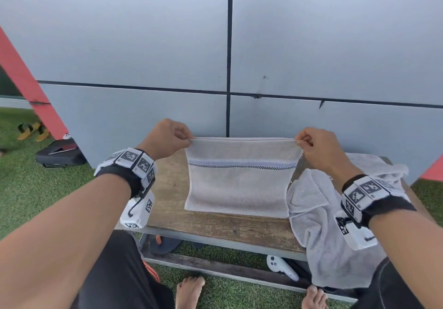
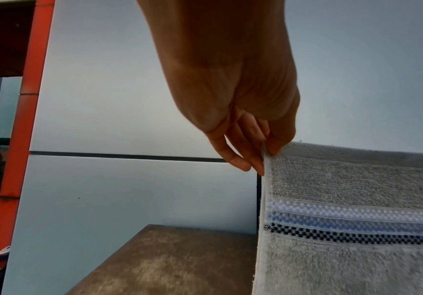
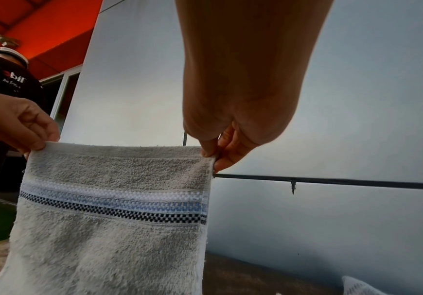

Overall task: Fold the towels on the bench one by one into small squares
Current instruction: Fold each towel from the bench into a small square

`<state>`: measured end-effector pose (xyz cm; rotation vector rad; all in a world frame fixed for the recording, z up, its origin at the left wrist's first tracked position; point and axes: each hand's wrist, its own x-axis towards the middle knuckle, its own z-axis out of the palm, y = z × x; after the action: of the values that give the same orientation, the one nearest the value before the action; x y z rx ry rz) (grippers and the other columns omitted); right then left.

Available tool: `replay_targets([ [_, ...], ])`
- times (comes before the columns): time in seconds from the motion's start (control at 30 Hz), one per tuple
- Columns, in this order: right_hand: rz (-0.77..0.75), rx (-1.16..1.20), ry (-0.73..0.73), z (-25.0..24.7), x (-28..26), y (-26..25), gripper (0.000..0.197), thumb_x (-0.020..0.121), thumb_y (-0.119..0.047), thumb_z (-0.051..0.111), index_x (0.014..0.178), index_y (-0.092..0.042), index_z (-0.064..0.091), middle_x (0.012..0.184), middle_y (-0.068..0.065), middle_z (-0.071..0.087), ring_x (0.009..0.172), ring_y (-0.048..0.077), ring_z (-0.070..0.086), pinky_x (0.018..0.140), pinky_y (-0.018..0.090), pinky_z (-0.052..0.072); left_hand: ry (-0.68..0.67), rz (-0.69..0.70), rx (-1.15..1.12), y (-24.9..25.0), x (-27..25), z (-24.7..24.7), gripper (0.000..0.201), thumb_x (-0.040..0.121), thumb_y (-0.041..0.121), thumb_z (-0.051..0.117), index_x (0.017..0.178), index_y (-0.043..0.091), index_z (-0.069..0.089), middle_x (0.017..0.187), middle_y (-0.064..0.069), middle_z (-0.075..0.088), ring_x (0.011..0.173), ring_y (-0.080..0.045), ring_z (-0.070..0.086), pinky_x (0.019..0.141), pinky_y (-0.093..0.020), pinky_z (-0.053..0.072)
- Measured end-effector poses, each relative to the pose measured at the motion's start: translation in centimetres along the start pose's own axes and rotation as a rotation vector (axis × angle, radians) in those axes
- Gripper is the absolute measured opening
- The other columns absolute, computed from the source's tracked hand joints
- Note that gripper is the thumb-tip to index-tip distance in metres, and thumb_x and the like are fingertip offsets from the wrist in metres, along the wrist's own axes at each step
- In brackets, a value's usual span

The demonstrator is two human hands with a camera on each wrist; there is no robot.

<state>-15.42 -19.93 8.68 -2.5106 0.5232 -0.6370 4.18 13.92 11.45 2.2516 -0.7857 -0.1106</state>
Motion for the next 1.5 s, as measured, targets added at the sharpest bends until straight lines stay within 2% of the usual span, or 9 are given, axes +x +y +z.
replay_targets([
  [0.3, -0.124, -0.084, 0.100, -4.4, 6.3, -4.1, 0.017, 0.097, -0.004, 0.057, 0.104, -0.004, 0.072, 0.097, 0.014, 0.072, 0.087, 0.023, 0.062, 0.084, 0.023, 0.042, 0.220, 0.091, 0.081, 4.3, 4.4, -4.5, 0.019, 0.088, 0.004, 0.064, 0.103, 0.008, 0.075, 0.087, -0.007, 0.073, 0.062, 0.000, 0.058, 0.048, -0.001, 0.040],
  [0.43, -0.174, -0.105, 0.199, -5.4, 7.4, -5.4, 0.018, 0.097, -0.003, 0.053, 0.102, -0.004, 0.070, 0.098, 0.016, 0.072, 0.093, 0.031, 0.065, 0.086, 0.029, 0.046, 0.355, 0.145, 0.053, 5.2, 5.1, -5.5, 0.018, 0.088, 0.004, 0.066, 0.102, 0.007, 0.075, 0.090, -0.009, 0.074, 0.078, -0.012, 0.066, 0.066, -0.009, 0.050],
  [0.57, -0.162, -0.063, 0.177, -4.7, 5.9, -5.1, 0.016, 0.098, -0.003, 0.050, 0.102, -0.003, 0.066, 0.097, 0.013, 0.067, 0.089, 0.027, 0.059, 0.081, 0.031, 0.045, 0.350, 0.146, -0.021, 4.1, 3.7, -4.7, 0.018, 0.086, 0.000, 0.066, 0.101, 0.006, 0.075, 0.086, -0.005, 0.071, 0.066, 0.006, 0.061, 0.059, -0.002, 0.046],
  [0.77, -0.084, -0.116, -0.227, -0.9, 0.4, -1.4, 0.012, 0.096, -0.003, 0.058, 0.094, -0.010, 0.068, 0.086, 0.002, 0.066, 0.085, 0.023, 0.060, 0.074, 0.030, 0.044, 0.125, -0.021, -0.012, -0.9, -1.3, -0.5, 0.015, 0.081, 0.006, 0.070, 0.087, 0.019, 0.075, 0.074, 0.004, 0.072, 0.060, -0.005, 0.062, 0.050, -0.011, 0.047],
  [0.9, -0.097, -0.193, -0.631, 1.3, -2.9, 0.7, 0.028, 0.095, -0.010, 0.062, 0.077, -0.032, 0.059, 0.077, -0.018, 0.060, 0.070, 0.004, 0.058, 0.071, 0.024, 0.040, -0.181, -0.142, 0.054, -4.5, -4.3, 2.5, 0.019, 0.079, 0.010, 0.076, 0.077, 0.029, 0.076, 0.072, 0.008, 0.074, 0.072, -0.011, 0.069, 0.066, -0.020, 0.053],
  [1.07, -0.017, -0.156, -0.896, 2.9, -4.6, 1.9, 0.015, 0.096, -0.015, 0.063, 0.087, -0.026, 0.066, 0.083, -0.010, 0.069, 0.068, -0.001, 0.061, 0.064, 0.009, 0.044, -0.407, -0.245, 0.066, -7.0, -6.5, 4.6, 0.013, 0.083, 0.009, 0.074, 0.087, 0.020, 0.079, 0.079, 0.006, 0.076, 0.081, -0.014, 0.071, 0.061, -0.012, 0.045],
  [1.27, 0.029, -0.125, -0.811, 5.0, -3.7, 2.9, 0.011, 0.096, -0.014, 0.063, 0.089, -0.019, 0.068, 0.084, -0.010, 0.066, 0.073, 0.002, 0.060, 0.066, 0.015, 0.043, -0.367, -0.241, 0.069, -8.5, -5.2, 5.7, 0.008, 0.083, 0.013, 0.075, 0.086, 0.020, 0.079, 0.074, 0.006, 0.076, 0.073, -0.012, 0.071, 0.062, -0.018, 0.048],
  [1.37, 0.073, -0.136, -0.680, 6.2, -2.5, 3.4, 0.012, 0.097, -0.014, 0.062, 0.088, -0.020, 0.068, 0.086, -0.007, 0.068, 0.077, 0.009, 0.063, 0.066, 0.021, 0.043, -0.239, -0.197, 0.072, -8.2, -3.7, 6.4, 0.007, 0.087, 0.011, 0.073, 0.087, 0.016, 0.077, 0.074, 0.007, 0.073, 0.059, 0.002, 0.064, 0.055, -0.011, 0.045],
  [1.5, 0.147, -0.171, -0.546, 8.0, -0.8, 4.0, 0.014, 0.098, -0.013, 0.057, 0.092, -0.017, 0.069, 0.091, 0.001, 0.068, 0.081, 0.017, 0.064, 0.067, 0.027, 0.045, -0.160, -0.213, 0.119, -8.2, -0.8, 7.7, 0.010, 0.088, 0.012, 0.068, 0.092, 0.016, 0.075, 0.085, 0.004, 0.073, 0.078, -0.014, 0.070, 0.074, -0.034, 0.060],
])
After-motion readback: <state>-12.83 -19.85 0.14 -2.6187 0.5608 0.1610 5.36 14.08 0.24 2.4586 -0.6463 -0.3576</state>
